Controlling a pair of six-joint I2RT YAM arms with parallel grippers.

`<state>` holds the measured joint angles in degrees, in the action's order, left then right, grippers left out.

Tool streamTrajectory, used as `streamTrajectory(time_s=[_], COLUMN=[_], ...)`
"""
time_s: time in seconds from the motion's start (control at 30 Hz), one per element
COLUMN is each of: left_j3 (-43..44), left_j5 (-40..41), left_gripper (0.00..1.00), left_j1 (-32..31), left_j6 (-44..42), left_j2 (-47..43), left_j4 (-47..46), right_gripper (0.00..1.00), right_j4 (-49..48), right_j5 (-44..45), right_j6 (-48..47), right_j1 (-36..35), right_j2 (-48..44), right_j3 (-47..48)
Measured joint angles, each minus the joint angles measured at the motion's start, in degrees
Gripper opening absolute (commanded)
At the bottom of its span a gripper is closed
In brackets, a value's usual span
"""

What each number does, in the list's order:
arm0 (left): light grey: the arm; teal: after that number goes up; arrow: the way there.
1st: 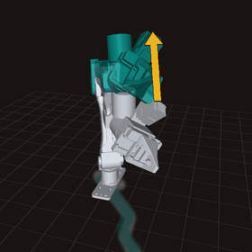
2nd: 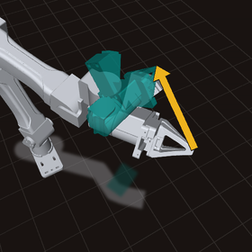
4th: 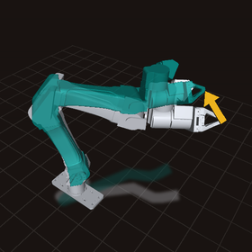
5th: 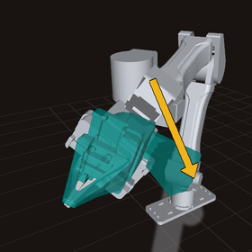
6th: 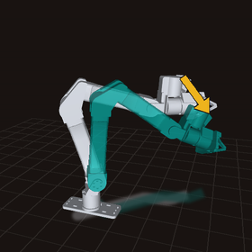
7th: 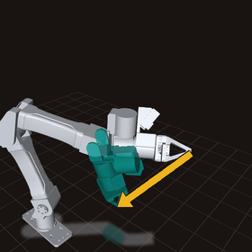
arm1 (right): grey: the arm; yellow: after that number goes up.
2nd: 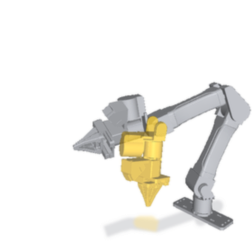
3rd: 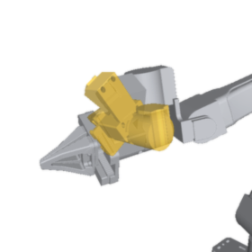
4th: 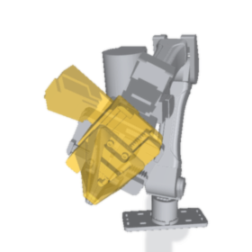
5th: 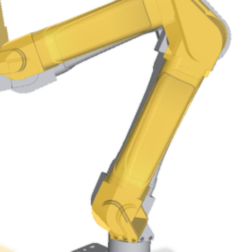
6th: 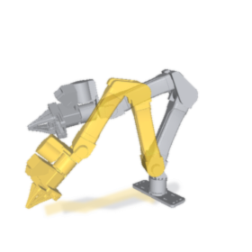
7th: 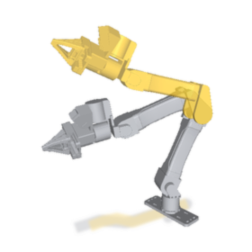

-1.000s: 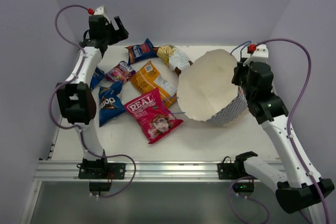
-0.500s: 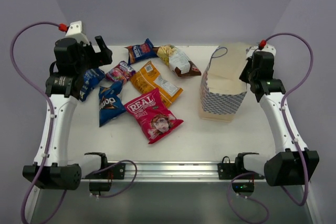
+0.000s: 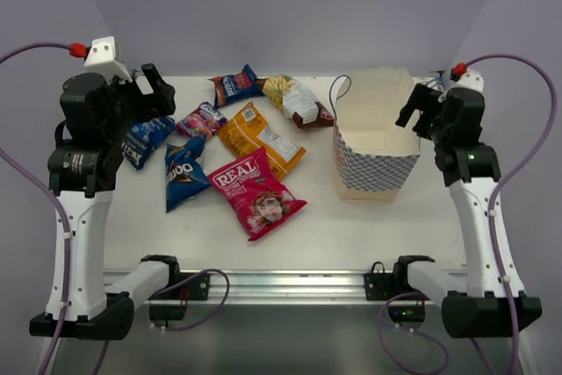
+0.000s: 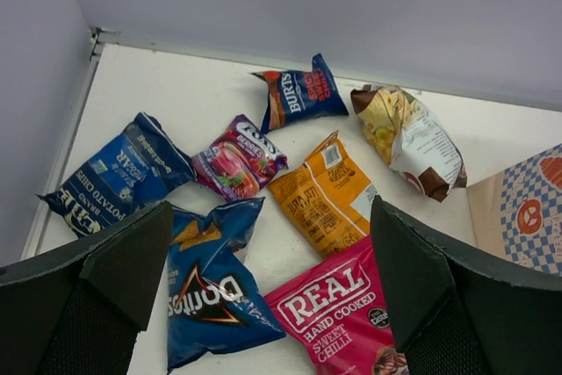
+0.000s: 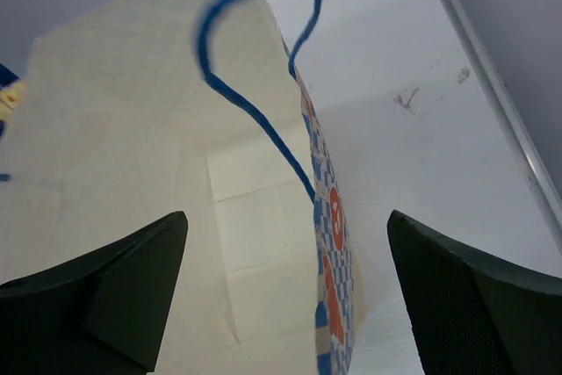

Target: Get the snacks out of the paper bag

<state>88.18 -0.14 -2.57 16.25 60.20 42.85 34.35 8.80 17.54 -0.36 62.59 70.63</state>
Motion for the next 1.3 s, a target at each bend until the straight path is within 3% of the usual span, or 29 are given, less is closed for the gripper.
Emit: streamTrajectory(time_s=[0.23, 0.53, 0.93, 1.3], left_j3=[8.39, 13.38, 10.62, 7.67], left_j5=[3.08, 8.83, 20.46, 22.69], left_gripper=[1.0, 1.0, 1.0, 1.0], left_j1=[-2.47, -7.13, -10.4, -10.71], left_j6=[-1.27, -4.55, -6.4, -6.38], left_j2=[-3.5, -18.78, -26.86, -26.86], left_j4=[3.63, 3.08, 2.71, 3.1], right_gripper=[0.99, 0.99, 0.99, 0.99], right_j4=[0.7, -4.39, -8.44, -9.55], right_j5=[-0.96, -4.13, -3.1, -1.25], right_j6=[-2.14, -6.05, -12.35, -13.99], right_j1=[0.0, -0.76, -9.2, -9.77], right_j2=[-16.39, -36.68, -46.31, -47.08], right_j3=[7.5, 10.38, 1.9, 1.36])
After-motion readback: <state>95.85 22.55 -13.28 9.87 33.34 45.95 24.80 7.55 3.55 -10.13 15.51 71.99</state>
